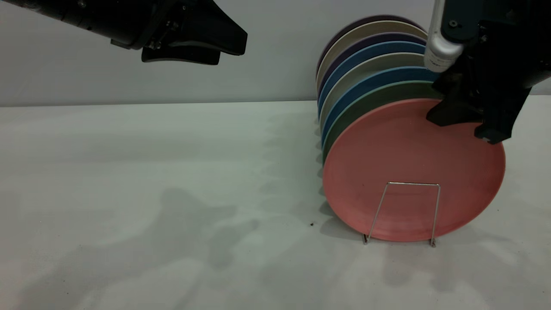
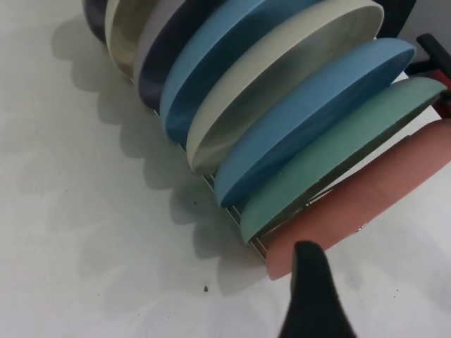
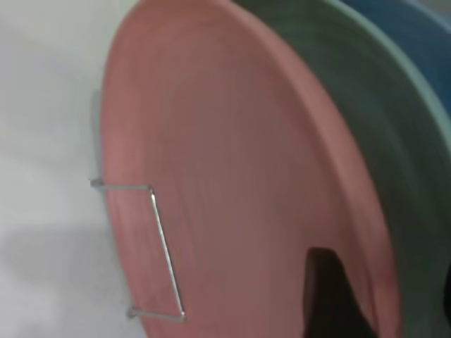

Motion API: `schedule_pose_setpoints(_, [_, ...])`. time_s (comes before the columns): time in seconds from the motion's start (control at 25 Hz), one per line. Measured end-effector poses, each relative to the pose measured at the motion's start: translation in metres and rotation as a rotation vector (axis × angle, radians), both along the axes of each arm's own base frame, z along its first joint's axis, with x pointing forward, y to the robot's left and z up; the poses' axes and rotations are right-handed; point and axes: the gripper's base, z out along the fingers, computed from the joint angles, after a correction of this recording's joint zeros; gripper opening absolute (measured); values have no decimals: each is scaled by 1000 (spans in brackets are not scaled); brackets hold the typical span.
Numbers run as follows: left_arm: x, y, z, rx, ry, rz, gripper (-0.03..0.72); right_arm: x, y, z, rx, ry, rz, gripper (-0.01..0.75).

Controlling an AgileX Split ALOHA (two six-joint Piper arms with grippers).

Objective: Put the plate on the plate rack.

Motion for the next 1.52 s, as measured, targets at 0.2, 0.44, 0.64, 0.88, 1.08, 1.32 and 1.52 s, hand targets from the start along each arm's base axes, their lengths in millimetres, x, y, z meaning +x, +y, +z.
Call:
schedule_pose_setpoints(0.2, [0, 0, 0, 0, 0, 0, 509, -1, 0, 8, 11, -22, -6, 443])
schedule_pose_setpoints(0.44, [0, 0, 0, -1, 0, 1, 509, -12, -2, 44, 80, -114, -36, 445])
schedule_pose_setpoints(0.64, [-1, 0, 5, -3, -13, -1, 509, -21, -1, 58, 139, -106, -26, 444])
schedule_pose_setpoints(0.88, [-12, 4, 35, 6, -108, -10, 509, -31, -4, 48, 128, -50, -39, 442])
schedule_pose_setpoints(1.08, [-31, 14, 72, 56, -208, 12, 509, -49, -11, 85, 216, -136, -113, 442])
schedule_pose_setpoints(1.32, [-74, 32, 123, 119, -316, 38, 509, -89, -34, 125, 370, -103, -278, 438])
schedule_pose_setpoints(1.52, [-127, 54, 162, 184, -386, 94, 509, -117, -52, 134, 421, -7, -520, 411])
